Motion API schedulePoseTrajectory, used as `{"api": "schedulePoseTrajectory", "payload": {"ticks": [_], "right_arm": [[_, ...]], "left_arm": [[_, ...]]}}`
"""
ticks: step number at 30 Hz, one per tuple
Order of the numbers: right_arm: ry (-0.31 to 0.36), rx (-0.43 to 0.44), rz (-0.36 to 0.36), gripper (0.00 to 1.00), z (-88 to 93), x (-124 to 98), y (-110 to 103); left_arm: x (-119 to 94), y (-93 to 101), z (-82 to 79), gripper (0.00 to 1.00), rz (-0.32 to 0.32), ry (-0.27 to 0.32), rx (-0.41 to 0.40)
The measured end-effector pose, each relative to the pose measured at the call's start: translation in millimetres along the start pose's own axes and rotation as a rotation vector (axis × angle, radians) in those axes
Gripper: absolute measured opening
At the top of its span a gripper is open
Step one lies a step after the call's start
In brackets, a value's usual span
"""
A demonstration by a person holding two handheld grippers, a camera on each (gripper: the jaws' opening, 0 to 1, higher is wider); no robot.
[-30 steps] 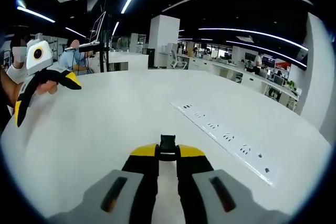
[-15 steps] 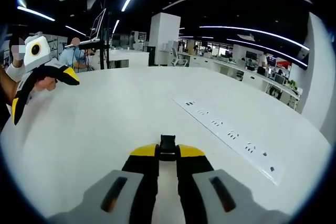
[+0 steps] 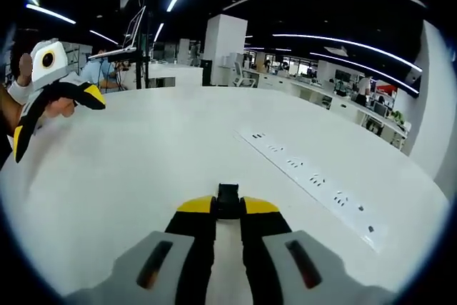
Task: Snap the two parts of the plastic buckle together until the buckle closes and remains connected.
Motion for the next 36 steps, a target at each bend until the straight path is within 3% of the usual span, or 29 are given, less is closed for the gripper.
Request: {"api": "schedulePoseTrajectory", "payload": {"ticks": [1, 2, 3, 6, 9, 10, 24, 36], "right_arm": [[0.031, 0.019, -0.004, 0.26, -1.9, 0.0, -1.1], [0.065, 0.063, -0.016, 0.46, -3.9, 1.1, -2.2], [0.06, 0.049, -0.009, 0.57, -4.2, 0.7, -0.9], [0.098, 0.038, -0.008, 0.67, -8.6, -0.7, -2.5], [0.119, 0.035, 0.006, 0.91, -8.9, 0.9, -0.7], [0.156, 0.041, 0.005, 1.0, -12.1, 2.5, -0.7], [0.121, 0.046, 0.008, 1.0, -10.5, 1.4, -0.4], [0.12, 0.105, 0.013, 1.0, -12.0, 0.8, -4.0]], "left_arm": [[0.2, 0.4, 0.3, 0.99, 0.002, -0.002, -0.001], [0.5, 0.6, 0.3, 0.99, 0.004, -0.003, 0.001], [0.5, 0.9, 0.3, 0.99, 0.005, -0.004, 0.002], [0.2, 1.2, -0.7, 0.99, 0.006, -0.001, 0.001], [-0.1, 0.9, -1.0, 0.99, 0.004, 0.001, 0.0], [0.0, 0.7, -1.1, 0.99, 0.003, 0.002, 0.0], [0.6, -0.5, -0.7, 0.99, 0.001, 0.001, -0.004], [-0.7, 0.0, -2.5, 0.99, 0.003, 0.011, -0.011]]}}
Point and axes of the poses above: the point that each gripper's makers call its tool centre point, and the gripper's own axes: x roughly forward along the fingers, y roughly to its right, z roughly out of its underside, the point moved 9 cm from there along -x, roughly backward along the fingers, and after that the axes turned 1 degree about -z, right-handed, at the moved point
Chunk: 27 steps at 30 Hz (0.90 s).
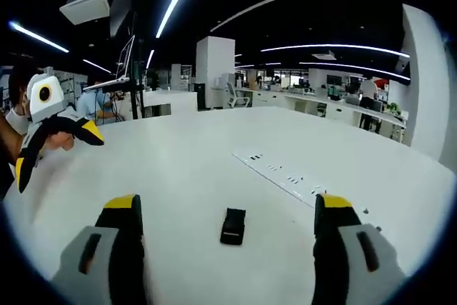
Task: Snap the two parts of the plastic buckle together until the buckle closes and remains connected.
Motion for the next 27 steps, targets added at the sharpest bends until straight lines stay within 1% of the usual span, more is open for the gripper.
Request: {"api": "schedulePoseTrajectory", "payload": {"ticks": [3, 7, 10, 14, 18, 20, 21, 23, 25, 27], "right_arm": [[-0.016, -0.012, 0.016, 1.0, 1.7, -0.2, -0.2], [-0.009, -0.009, 0.034, 1.0, 0.7, -2.2, -0.1], [-0.015, -0.008, 0.033, 1.0, 1.1, -3.0, -1.3], [-0.047, -0.026, 0.037, 1.0, 4.2, -4.4, -5.7], [-0.04, -0.025, 0.052, 1.0, 4.0, -9.7, -8.2], [-0.03, -0.02, 0.074, 1.0, 4.7, -14.0, -8.1], [-0.029, -0.022, 0.084, 1.0, 5.4, -17.3, -8.5], [-0.019, -0.02, 0.107, 1.0, 6.1, -25.2, -6.8], [-0.011, -0.009, 0.116, 1.0, 6.7, -32.8, -4.2], [0.011, 0.022, 0.132, 1.0, 7.2, -39.9, -4.2]], "left_arm": [[-1.4, -0.5, -1.1, 0.99, -0.006, 0.004, 0.004], [-2.0, -1.5, -1.0, 0.99, -0.012, 0.003, 0.005], [-2.8, -1.5, -1.9, 0.99, -0.013, 0.006, 0.007], [-3.9, -2.8, -2.6, 0.99, -0.018, 0.01, 0.008], [-4.9, -4.7, -2.7, 0.99, -0.03, 0.011, 0.008], [-5.9, -8.7, -1.7, 0.99, -0.063, -0.001, 0.013], [-5.9, -10.0, -1.2, 0.99, -0.07, -0.004, 0.02], [-6.4, -11.7, -0.5, 0.99, -0.07, -0.004, 0.017], [-7.2, -12.7, -0.8, 0.99, -0.073, 0.001, 0.008], [-8.0, -12.5, -2.0, 0.99, -0.075, 0.005, 0.011]]}}
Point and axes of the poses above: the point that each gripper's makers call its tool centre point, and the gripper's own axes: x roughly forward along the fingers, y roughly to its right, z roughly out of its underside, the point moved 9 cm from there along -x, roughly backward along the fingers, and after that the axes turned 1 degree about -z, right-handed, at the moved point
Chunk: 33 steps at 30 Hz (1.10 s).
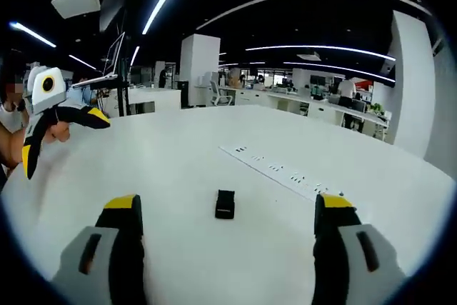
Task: Snap the two parts of the plastic buckle together until the buckle closes and remains connected.
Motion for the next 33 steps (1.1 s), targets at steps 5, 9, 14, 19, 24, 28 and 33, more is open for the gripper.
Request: {"api": "schedulePoseTrajectory", "payload": {"ticks": [5, 9, 14, 19, 24, 28, 33], "right_arm": [[-0.012, 0.014, 0.014, 1.0, 5.0, -8.5, -2.5], [-0.03, 0.006, 0.026, 1.0, 9.4, -11.9, -8.9], [-0.032, -0.005, 0.045, 0.99, 10.7, -14.8, -11.5], [-0.022, 0.002, 0.06, 0.97, 10.9, -20.7, -16.1], [-0.046, -0.009, 0.067, 0.95, 11.7, -29.2, -31.7], [-0.049, -0.042, 0.077, 0.96, 8.7, -33.4, -33.6], [-0.051, -0.068, 0.08, 0.99, 5.8, -35.0, -31.9]], "left_arm": [[-1.0, 1.6, -2.7, 0.99, 0.002, 0.015, 0.003], [-1.5, 1.8, -3.4, 0.99, 0.016, 0.031, -0.007], [-2.3, -0.5, -2.5, 0.99, 0.01, 0.038, -0.012], [-2.6, -5.3, 0.0, 0.99, -0.005, 0.036, -0.014], [-4.6, -7.7, -0.3, 0.99, -0.014, 0.045, -0.017], [-3.9, -12.7, 1.5, 0.99, -0.03, 0.068, 0.001], [-8.7, -20.1, -1.7, 0.99, -0.062, 0.105, -0.001]]}}
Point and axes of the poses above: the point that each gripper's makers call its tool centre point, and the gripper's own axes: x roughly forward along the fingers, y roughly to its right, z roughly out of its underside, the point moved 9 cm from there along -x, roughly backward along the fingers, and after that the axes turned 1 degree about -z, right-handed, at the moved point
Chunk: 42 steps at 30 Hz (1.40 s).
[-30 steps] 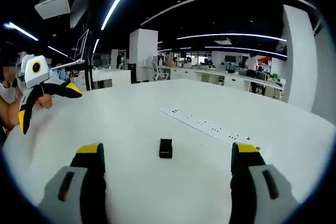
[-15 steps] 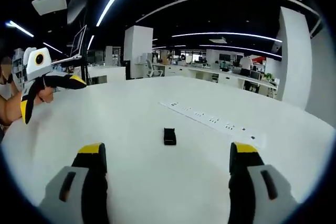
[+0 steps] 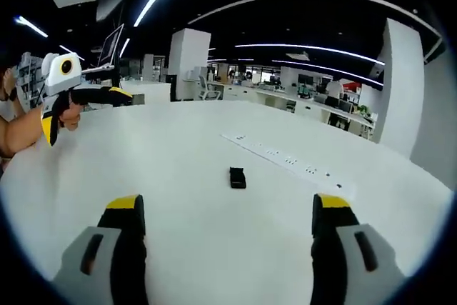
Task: Snap the two parts of the plastic buckle together until the buckle closes and remains connected.
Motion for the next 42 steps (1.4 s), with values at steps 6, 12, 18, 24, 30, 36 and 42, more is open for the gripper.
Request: {"api": "schedulePoseTrajectory", "payload": {"ticks": [6, 12, 18, 24, 30, 36, 42], "right_arm": [[0.025, 0.064, -0.003, 1.0, -0.1, -5.7, -0.9], [0.051, 0.08, 0.029, 1.0, -0.7, -24.9, -8.2], [0.054, 0.073, 0.058, 1.0, 6.8, -39.0, -6.9], [0.057, 0.071, 0.084, 1.0, 7.7, -49.4, -10.6], [0.065, 0.075, 0.085, 1.0, 4.8, -51.5, -15.6], [0.07, 0.079, 0.092, 1.0, 4.0, -54.6, -17.0], [0.058, 0.082, 0.101, 1.0, 6.0, -59.1, -20.8]], "left_arm": [[-0.4, -2.1, 0.8, 0.99, -0.002, 0.0, -0.021], [-2.4, 0.9, 1.0, 0.99, -0.007, 0.007, -0.023], [-1.4, 1.8, 3.2, 0.99, -0.009, 0.006, -0.026], [-1.2, 1.3, 2.3, 0.99, -0.007, 0.008, -0.027], [-4.5, 0.1, 2.5, 0.99, -0.026, 0.012, -0.035], [-4.0, 0.9, 3.1, 0.99, -0.025, 0.011, -0.035], [-4.8, 5.7, 3.7, 0.99, -0.022, 0.009, -0.035]]}}
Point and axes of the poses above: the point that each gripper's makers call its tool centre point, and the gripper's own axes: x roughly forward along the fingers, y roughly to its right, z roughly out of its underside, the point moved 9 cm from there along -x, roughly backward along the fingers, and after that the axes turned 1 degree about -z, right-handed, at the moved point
